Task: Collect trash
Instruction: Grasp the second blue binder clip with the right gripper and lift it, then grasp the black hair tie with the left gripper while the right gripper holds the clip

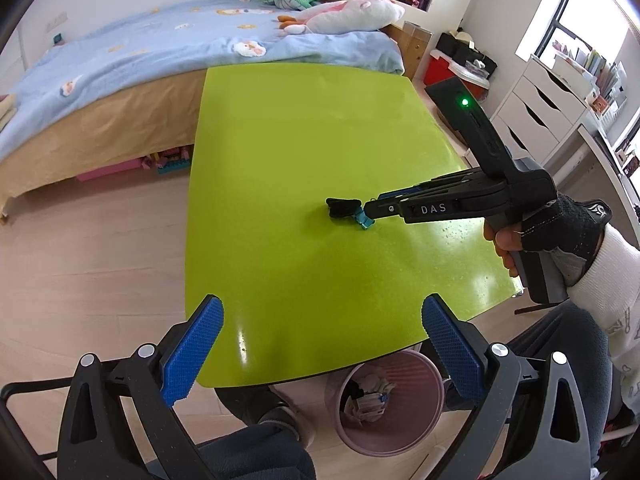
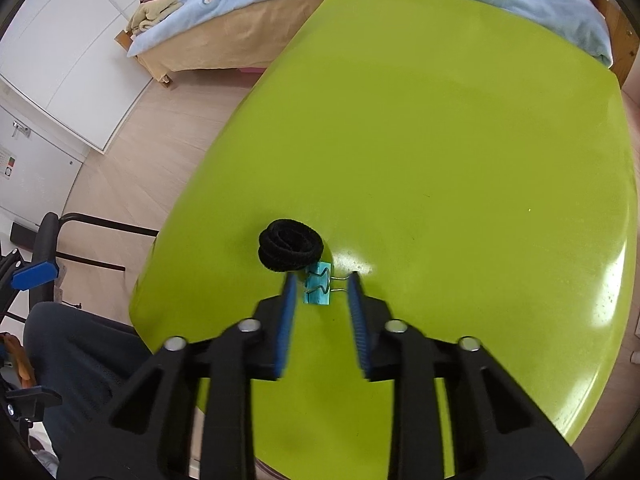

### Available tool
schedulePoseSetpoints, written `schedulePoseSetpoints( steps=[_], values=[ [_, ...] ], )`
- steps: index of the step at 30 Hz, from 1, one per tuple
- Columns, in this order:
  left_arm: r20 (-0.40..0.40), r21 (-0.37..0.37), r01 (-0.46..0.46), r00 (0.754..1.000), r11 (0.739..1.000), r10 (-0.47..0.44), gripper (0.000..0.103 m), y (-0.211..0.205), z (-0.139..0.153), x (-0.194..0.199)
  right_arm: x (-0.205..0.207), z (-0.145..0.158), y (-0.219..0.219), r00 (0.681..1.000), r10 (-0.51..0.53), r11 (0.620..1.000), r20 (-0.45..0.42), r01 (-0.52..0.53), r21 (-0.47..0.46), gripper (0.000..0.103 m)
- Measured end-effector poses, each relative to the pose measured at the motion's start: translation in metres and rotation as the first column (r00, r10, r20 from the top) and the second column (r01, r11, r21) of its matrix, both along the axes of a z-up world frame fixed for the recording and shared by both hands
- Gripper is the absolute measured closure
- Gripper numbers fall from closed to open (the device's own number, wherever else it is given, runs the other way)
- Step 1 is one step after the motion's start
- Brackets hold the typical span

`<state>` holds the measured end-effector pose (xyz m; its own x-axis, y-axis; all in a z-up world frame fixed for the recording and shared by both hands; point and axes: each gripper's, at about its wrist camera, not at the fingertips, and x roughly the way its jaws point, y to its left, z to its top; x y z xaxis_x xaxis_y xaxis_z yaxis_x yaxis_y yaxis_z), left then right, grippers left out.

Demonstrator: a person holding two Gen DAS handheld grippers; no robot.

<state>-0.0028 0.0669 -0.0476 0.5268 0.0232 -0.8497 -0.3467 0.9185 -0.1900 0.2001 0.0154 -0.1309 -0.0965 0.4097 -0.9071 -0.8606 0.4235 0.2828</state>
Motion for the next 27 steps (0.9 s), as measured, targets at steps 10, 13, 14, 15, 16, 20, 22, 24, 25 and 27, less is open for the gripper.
schedulePoseSetpoints(
  steps=[10,13,14,15,16,20,22,24,25,27],
  values=[
    [-0.003,-0.004,0.020,1.000,1.000,-0.020,0.008,0.000,-0.003,0.019,0.001,0.011,-0.011,1.000,-0.017,0.998,-0.011,0.018,0.052,0.102],
    [-0.005,-0.002,0.033,0.999,0.999,-0.033,0.008,-0.001,-0.004,0.028,0.002,0.018,-0.017,0.999,-0.035,0.997,-0.014,0.036,0.064,0.102],
    [-0.006,0.001,0.039,0.999,0.999,-0.039,0.007,-0.001,-0.004,0.032,0.001,0.020,-0.019,0.999,-0.042,0.997,-0.014,0.043,0.065,0.102],
    [-0.010,0.002,0.045,0.999,0.999,-0.045,0.007,-0.002,-0.004,0.036,0.002,0.023,-0.021,0.999,-0.048,0.997,-0.014,0.049,0.067,0.102],
    [-0.013,0.004,0.050,0.999,0.999,-0.050,0.007,-0.002,-0.005,0.040,0.001,0.026,-0.023,0.998,-0.057,0.996,-0.013,0.058,0.068,0.102],
    [-0.021,-0.007,0.062,0.998,0.998,-0.062,0.007,0.002,-0.006,0.059,0.003,0.035,-0.035,0.996,-0.092,0.993,-0.010,0.092,0.070,0.102],
    [-0.030,-0.014,0.066,0.997,0.998,-0.067,0.007,0.004,-0.008,0.069,0.003,0.038,-0.042,0.994,-0.111,0.991,-0.009,0.111,0.072,0.102],
    [-0.048,-0.019,0.073,0.996,0.997,-0.074,0.007,0.005,-0.012,0.080,0.003,0.040,-0.048,0.992,-0.124,0.990,-0.006,0.124,0.068,0.102],
    [-0.060,-0.018,0.077,0.995,0.997,-0.078,0.007,0.006,-0.015,0.086,0.003,0.041,-0.049,0.992,-0.126,0.990,-0.003,0.126,0.066,0.102],
    [-0.089,-0.023,0.082,0.993,0.996,-0.084,0.007,0.009,-0.023,0.100,0.003,0.042,-0.055,0.991,-0.133,0.989,-0.001,0.132,0.065,0.102]
  ],
)
